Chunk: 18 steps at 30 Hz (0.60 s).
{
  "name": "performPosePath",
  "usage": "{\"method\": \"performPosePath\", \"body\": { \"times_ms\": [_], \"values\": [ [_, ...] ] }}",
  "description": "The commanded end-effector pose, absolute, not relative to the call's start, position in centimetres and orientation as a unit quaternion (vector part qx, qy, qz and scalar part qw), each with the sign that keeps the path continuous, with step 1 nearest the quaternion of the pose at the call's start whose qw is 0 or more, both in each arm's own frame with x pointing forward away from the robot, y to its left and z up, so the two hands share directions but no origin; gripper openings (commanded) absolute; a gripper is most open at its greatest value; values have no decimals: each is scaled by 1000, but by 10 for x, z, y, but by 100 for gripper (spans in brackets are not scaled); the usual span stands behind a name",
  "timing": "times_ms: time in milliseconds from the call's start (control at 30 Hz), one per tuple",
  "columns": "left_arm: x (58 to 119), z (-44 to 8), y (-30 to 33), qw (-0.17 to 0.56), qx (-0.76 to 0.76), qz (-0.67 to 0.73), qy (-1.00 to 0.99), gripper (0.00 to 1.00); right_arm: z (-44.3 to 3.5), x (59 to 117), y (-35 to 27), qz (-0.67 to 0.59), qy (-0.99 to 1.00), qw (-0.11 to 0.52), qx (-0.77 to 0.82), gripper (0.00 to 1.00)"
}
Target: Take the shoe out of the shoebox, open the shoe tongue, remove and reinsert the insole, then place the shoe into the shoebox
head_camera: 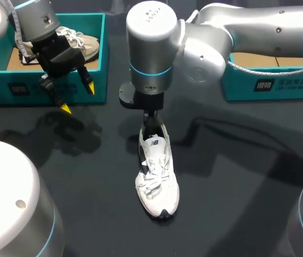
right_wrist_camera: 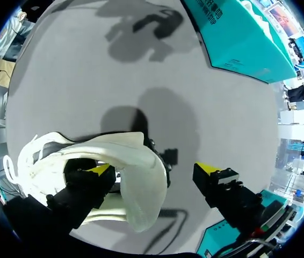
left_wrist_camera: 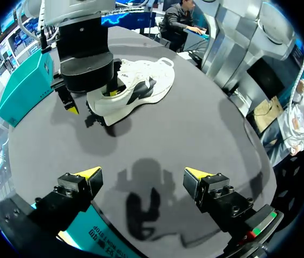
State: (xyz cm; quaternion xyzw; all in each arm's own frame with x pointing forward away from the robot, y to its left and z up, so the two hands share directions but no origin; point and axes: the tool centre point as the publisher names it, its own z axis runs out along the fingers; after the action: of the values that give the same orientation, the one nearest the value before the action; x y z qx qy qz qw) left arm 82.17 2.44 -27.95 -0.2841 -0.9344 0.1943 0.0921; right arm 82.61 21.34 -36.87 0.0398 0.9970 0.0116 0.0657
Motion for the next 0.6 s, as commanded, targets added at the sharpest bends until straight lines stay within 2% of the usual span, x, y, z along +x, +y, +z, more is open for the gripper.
{"method": "performPosePath", "body": {
  "times_ms": [33,100,400,567,600],
  "values": [
    [822,-279,25,92,-285,193,-934,100,-375,828,210,21,997,60,39,84],
    [822,-279,25,92,-285,193,-934,100,-377,828,209,26,997,59,38,78],
    [822,-279,25,92,-285,193,-934,100,-383,827,206,40,997,53,36,74],
    [822,-279,25,92,-285,193,-934,100,-385,827,209,42,997,50,35,60],
    [822,-279,25,92,-285,193,-934,100,-385,827,210,42,997,49,34,60]
  ]
}}
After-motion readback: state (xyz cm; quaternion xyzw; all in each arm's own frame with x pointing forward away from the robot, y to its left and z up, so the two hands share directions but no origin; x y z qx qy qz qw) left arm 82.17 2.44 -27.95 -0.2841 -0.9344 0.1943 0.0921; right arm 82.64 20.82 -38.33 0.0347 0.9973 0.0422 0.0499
